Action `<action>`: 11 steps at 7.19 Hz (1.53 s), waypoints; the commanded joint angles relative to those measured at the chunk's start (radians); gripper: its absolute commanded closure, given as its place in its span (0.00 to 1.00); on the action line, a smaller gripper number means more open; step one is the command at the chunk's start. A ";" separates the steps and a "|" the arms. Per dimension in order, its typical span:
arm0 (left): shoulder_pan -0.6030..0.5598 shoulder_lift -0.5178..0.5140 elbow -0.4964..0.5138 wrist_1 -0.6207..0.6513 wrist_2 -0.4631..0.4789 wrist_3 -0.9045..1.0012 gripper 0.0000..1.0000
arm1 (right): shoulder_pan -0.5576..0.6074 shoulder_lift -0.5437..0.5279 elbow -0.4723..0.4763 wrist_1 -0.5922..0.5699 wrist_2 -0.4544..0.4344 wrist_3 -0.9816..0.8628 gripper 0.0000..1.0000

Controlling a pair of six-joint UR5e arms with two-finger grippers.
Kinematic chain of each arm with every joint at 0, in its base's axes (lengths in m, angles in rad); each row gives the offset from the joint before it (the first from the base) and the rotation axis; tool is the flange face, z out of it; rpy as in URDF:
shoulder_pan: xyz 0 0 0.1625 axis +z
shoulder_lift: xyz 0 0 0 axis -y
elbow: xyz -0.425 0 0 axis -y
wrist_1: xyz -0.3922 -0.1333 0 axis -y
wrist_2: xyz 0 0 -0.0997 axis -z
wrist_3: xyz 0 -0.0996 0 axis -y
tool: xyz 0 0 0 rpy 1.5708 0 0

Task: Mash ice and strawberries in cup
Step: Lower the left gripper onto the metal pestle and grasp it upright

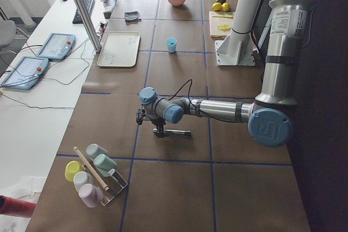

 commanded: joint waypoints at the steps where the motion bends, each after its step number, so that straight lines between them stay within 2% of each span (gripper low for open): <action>1: 0.003 -0.004 0.006 0.002 -0.001 0.040 0.23 | 0.000 0.002 0.000 0.000 0.000 0.000 0.00; 2: 0.003 -0.004 0.007 0.002 -0.001 0.040 0.29 | 0.000 0.002 0.000 0.000 0.000 0.000 0.00; 4: 0.003 -0.004 0.009 0.005 -0.001 0.040 0.51 | 0.000 0.002 0.000 0.000 0.000 0.000 0.00; 5: 0.003 -0.004 0.009 0.008 -0.001 0.040 0.78 | 0.000 0.002 0.000 0.000 0.000 0.000 0.00; 6: 0.003 -0.005 0.004 0.010 -0.002 0.040 1.00 | 0.000 0.002 0.000 0.000 0.000 0.000 0.00; 7: 0.006 -0.011 -0.003 0.016 -0.022 0.038 1.00 | 0.000 0.002 0.000 0.000 0.000 0.000 0.00; 9: 0.003 -0.100 -0.118 0.042 -0.083 0.002 1.00 | 0.000 0.002 0.001 0.000 0.000 0.000 0.00; 11: 0.070 -0.320 -0.192 0.077 -0.085 -0.205 1.00 | 0.000 0.006 0.000 -0.002 0.002 0.000 0.00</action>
